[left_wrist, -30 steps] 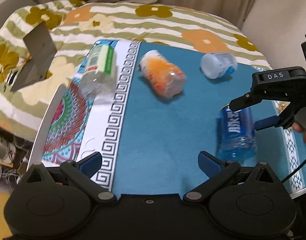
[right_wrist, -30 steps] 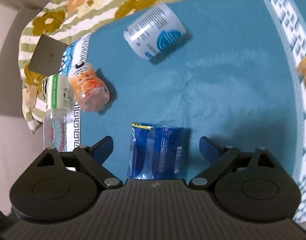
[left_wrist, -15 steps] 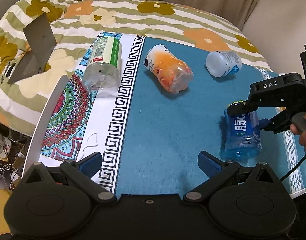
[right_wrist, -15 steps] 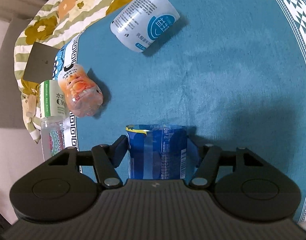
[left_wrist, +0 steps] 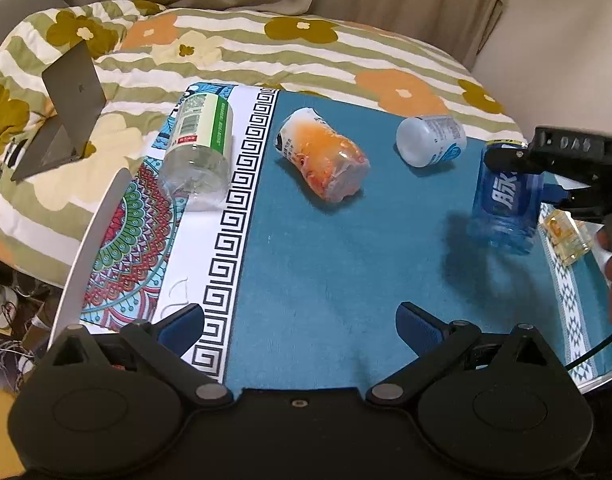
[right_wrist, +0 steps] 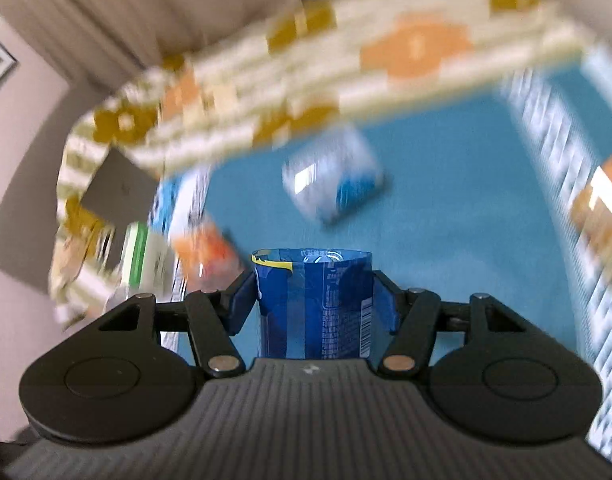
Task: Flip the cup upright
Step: 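Lift the blue cup with the right tool, stand it rim up, open fingers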
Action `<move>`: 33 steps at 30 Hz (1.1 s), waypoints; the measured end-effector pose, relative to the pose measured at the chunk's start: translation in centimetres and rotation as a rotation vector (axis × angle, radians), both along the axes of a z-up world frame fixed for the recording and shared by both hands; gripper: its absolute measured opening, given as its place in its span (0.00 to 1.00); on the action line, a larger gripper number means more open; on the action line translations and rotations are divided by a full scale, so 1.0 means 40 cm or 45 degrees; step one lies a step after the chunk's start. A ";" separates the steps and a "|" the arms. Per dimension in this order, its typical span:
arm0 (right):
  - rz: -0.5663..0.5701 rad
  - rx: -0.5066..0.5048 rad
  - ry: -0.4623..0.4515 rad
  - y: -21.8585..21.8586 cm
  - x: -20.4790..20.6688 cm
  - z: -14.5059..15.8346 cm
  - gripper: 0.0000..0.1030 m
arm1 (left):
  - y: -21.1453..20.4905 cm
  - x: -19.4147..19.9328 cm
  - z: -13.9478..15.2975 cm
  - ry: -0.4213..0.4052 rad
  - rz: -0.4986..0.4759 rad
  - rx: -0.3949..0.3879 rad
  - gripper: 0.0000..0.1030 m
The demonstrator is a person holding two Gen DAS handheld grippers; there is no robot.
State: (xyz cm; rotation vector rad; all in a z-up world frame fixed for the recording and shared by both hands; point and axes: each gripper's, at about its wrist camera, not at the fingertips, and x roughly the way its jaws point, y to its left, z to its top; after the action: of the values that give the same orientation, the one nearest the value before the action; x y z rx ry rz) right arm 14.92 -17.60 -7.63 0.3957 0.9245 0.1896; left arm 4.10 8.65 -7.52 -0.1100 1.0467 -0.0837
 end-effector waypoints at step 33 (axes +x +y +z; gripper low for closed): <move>0.117 -0.371 -0.431 0.082 -0.207 -0.146 0.74 | -0.053 -0.060 -0.054 0.039 -0.102 0.103 1.00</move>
State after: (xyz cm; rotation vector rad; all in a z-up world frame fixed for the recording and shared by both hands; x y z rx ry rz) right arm 6.62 -14.31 -13.47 0.0470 0.6235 0.1950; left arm 1.69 6.52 -9.69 0.0043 1.0836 -0.1124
